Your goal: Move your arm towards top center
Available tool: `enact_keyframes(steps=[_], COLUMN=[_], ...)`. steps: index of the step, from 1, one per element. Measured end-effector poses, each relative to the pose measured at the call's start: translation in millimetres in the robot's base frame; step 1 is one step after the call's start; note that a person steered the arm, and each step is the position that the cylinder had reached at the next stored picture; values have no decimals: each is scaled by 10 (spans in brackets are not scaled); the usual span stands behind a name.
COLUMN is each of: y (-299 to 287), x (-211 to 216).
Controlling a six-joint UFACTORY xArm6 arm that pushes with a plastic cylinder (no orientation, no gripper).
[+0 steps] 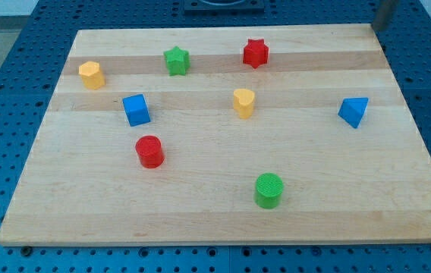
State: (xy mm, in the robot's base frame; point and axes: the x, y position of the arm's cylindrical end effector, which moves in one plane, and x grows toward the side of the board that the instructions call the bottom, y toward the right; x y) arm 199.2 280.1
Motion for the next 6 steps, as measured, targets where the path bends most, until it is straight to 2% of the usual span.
enact_keyframes(steps=[2, 3, 4, 5, 6], y=[-983, -1289, -2246, -2674, -2676], x=[-80, -68, -63, -56, 19])
